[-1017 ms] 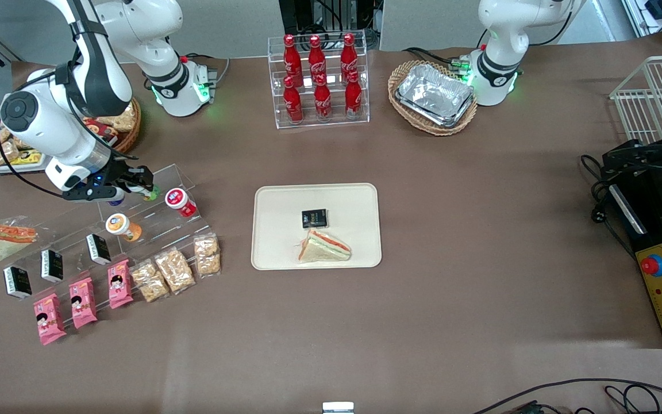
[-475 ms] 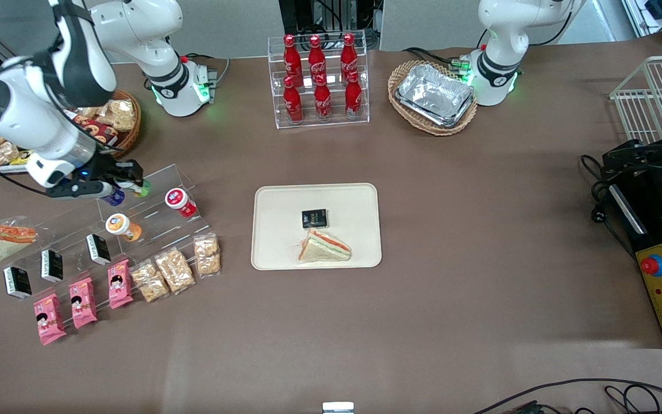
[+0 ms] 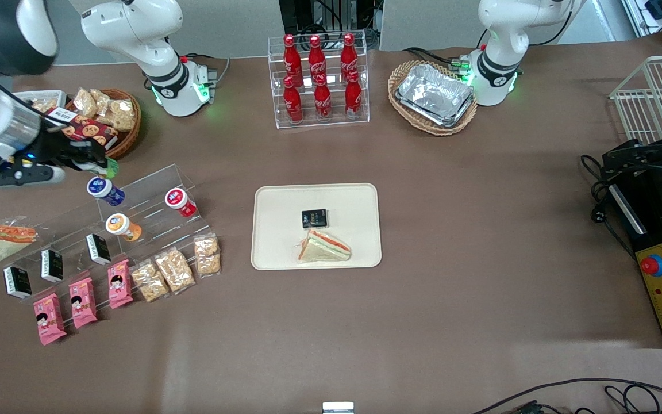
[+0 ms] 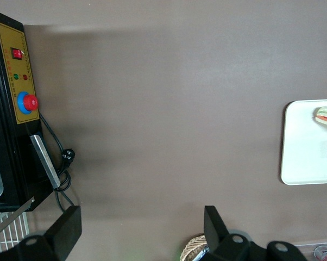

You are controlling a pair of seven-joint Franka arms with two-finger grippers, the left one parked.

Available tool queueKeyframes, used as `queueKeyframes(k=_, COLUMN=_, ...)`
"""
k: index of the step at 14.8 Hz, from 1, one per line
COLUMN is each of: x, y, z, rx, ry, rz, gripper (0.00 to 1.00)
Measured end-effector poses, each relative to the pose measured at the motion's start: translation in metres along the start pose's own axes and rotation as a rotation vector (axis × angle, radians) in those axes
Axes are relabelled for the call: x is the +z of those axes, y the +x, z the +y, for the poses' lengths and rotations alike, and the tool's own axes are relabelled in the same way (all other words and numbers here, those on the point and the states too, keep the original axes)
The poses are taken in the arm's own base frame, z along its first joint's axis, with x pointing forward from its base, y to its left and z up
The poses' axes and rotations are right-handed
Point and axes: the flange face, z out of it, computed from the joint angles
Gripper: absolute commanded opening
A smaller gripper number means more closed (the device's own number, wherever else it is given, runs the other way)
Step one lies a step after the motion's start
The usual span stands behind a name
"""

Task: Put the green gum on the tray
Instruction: 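Close the right gripper on the green gum tub and lift it, then carry the green gum tub with the right gripper to the cream tray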

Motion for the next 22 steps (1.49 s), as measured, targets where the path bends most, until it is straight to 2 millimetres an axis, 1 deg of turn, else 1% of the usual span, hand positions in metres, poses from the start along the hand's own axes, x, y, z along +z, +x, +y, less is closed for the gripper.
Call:
queueKeyframes(k=1, x=-0.009, y=0.002, z=-0.001, rx=-0.001, ry=-0.004, rz=-0.01, gripper=0.31)
queueKeyframes(k=2, x=-0.012, y=0.005, z=-0.004, rx=-0.006, ry=-0.005, rz=-0.019, gripper=0.31)
queueKeyframes(k=3, x=-0.01, y=0.008, z=-0.013, rx=-0.02, ry=-0.003, rz=-0.026, gripper=0.31)
queueKeyframes(k=4, x=-0.005, y=0.011, z=-0.027, rx=-0.036, ry=0.001, rz=-0.036, gripper=0.31)
queueKeyframes(k=5, x=0.001, y=0.013, z=-0.046, rx=-0.031, ry=0.001, rz=-0.046, gripper=0.31)
queueKeyframes(k=7, x=0.013, y=0.016, z=-0.091, rx=-0.008, ry=-0.012, rz=-0.055, gripper=0.31)
queueKeyframes(k=10, x=0.036, y=0.011, z=-0.152, rx=0.029, ry=-0.023, rz=-0.036, gripper=0.31)
queueKeyframes(k=11, x=0.048, y=0.011, z=-0.167, rx=0.025, ry=-0.022, rz=-0.019, gripper=0.31)
queueKeyframes(k=12, x=0.064, y=0.011, z=-0.179, rx=0.017, ry=-0.017, rz=0.001, gripper=0.31)
queueKeyframes(k=15, x=0.125, y=0.009, z=-0.199, rx=0.017, ry=-0.013, rz=0.038, gripper=0.31)
queueKeyframes(k=16, x=0.141, y=0.008, z=-0.207, rx=0.028, ry=-0.012, rz=0.05, gripper=0.31)
queueKeyframes(k=18, x=0.165, y=0.004, z=-0.228, rx=0.029, ry=-0.017, rz=0.068, gripper=0.31)
queueKeyframes(k=20, x=0.187, y=0.007, z=-0.245, rx=0.019, ry=-0.023, rz=0.085, gripper=0.31)
queueKeyframes(k=22, x=0.215, y=0.01, z=-0.265, rx=0.007, ry=-0.023, rz=0.086, gripper=0.31)
